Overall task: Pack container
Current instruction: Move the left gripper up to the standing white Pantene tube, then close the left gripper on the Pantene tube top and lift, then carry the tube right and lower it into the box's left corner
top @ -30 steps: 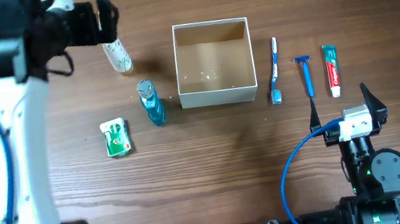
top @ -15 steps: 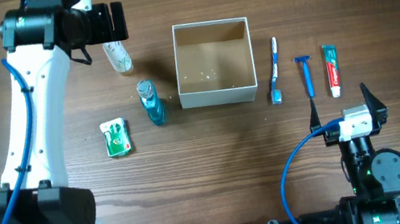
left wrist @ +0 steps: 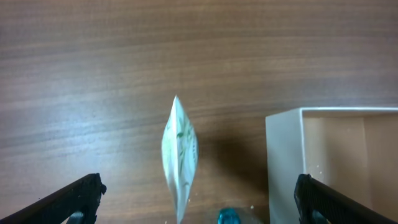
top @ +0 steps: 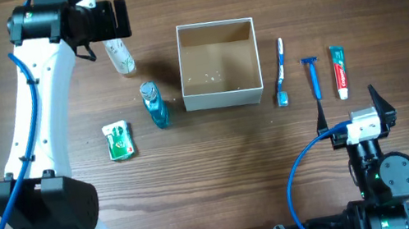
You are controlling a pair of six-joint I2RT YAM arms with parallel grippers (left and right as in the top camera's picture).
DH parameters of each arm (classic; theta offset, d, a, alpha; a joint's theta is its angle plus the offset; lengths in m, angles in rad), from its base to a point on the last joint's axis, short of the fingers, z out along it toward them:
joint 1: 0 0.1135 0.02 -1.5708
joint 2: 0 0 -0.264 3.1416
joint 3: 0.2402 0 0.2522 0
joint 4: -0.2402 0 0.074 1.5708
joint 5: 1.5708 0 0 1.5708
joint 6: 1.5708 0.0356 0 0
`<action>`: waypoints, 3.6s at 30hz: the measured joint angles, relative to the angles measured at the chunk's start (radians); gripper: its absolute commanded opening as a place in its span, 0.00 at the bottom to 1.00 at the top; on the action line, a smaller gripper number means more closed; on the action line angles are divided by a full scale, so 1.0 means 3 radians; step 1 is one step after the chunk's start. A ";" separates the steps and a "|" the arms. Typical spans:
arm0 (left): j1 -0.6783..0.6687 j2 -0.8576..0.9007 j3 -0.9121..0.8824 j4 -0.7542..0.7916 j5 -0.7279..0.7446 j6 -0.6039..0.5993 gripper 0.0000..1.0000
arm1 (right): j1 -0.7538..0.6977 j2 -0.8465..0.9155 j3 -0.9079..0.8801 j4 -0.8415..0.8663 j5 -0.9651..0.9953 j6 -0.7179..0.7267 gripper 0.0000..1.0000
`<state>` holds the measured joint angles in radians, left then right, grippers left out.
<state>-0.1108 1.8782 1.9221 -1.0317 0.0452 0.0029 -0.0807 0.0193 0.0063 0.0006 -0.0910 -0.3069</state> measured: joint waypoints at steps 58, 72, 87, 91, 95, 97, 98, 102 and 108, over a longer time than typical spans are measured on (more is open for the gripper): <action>0.0083 0.0556 0.0000 0.0151 -0.0036 0.0038 0.51 | 0.0000 0.0000 0.0000 0.0000 0.0000 0.0000 1.00; 0.0080 0.0557 0.0000 0.0153 -0.0036 0.0058 0.04 | 0.0000 0.0000 0.0000 0.0000 -0.0001 0.0000 1.00; 0.0080 0.0565 0.0141 0.0415 -0.0037 0.0058 0.04 | 0.0000 0.0000 0.0000 0.0000 0.0000 0.0000 1.00; 0.0080 0.0525 0.0376 0.0450 -0.0038 0.0058 0.04 | 0.0000 0.0000 0.0000 0.0000 0.0000 0.0000 1.00; 0.0066 0.0318 0.0551 0.0450 -0.0041 0.0058 0.04 | 0.0000 0.0000 0.0000 0.0000 0.0000 0.0000 1.00; 0.0041 0.0179 0.0609 0.0477 -0.0051 0.0058 0.04 | 0.0000 0.0000 0.0000 0.0000 0.0000 0.0000 1.00; 0.0015 0.0094 0.0628 0.0504 -0.0061 0.0058 0.04 | 0.0000 0.0000 0.0000 0.0000 -0.0001 0.0000 1.00; -0.0188 -0.0203 0.0662 0.0604 -0.0085 0.0057 0.04 | 0.0000 0.0000 0.0000 0.0000 -0.0001 0.0000 1.00; -0.0769 -0.0376 0.0698 0.0614 -0.0067 0.0057 0.04 | 0.0000 0.0000 0.0000 0.0000 -0.0001 0.0000 1.00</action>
<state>-0.3416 1.7653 2.1315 -0.8474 0.0250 0.0200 -0.0807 0.0193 0.0063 0.0006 -0.0914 -0.3069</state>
